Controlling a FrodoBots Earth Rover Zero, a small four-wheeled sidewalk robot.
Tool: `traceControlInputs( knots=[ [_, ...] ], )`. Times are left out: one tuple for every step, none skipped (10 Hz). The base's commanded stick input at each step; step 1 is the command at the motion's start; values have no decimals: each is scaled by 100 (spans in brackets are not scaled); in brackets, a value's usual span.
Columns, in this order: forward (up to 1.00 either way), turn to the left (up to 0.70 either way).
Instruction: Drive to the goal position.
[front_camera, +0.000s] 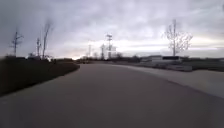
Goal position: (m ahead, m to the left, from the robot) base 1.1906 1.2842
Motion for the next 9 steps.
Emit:
traceControlInputs(
  knots=[
    [100,0],
    [100,0],
    [100,0],
    [100,0],
    [100,0],
    [100,0],
    [100,0],
    [100,0],
    [100,0]
  ],
)
